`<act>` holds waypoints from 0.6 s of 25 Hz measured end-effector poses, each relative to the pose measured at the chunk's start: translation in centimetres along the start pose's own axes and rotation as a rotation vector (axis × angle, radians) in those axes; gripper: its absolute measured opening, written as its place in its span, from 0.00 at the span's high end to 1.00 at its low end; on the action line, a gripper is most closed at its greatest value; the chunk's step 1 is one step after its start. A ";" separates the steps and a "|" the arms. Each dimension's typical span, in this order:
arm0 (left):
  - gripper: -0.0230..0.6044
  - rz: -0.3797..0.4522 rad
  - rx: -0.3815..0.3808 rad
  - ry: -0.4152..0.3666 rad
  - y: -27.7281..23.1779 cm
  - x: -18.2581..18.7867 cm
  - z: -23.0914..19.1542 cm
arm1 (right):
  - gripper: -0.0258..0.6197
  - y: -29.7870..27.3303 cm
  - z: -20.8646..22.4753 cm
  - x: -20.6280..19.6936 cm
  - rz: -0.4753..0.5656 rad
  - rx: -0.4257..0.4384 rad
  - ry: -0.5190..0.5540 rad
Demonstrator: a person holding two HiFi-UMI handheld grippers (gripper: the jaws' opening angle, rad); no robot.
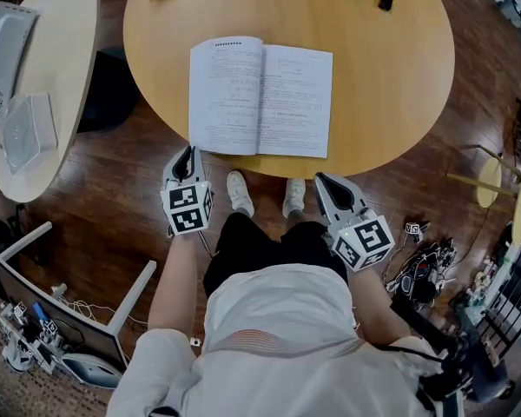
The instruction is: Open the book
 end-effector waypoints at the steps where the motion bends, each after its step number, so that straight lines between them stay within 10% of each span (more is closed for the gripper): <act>1: 0.93 0.003 0.000 0.028 0.2 0.0 -0.3 | 0.95 0.2 0.0 0.0 0.002 -0.001 -0.001; 5: 0.93 0.021 -0.010 0.166 1.4 0.3 -1.5 | 0.95 0.6 -0.1 0.2 0.014 0.000 0.004; 15: 0.93 0.158 -0.015 0.195 6.9 3.3 -1.7 | 0.95 1.7 -1.1 1.7 0.070 0.014 0.034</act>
Point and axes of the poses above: the fingertips, and each gripper's own axes: y backward along the fingers, z to its right, x out of its top, the point moved 9 cm from there along y, backward along the fingers, and after that the axes turned 1 degree about z, right-handed, at the moved point
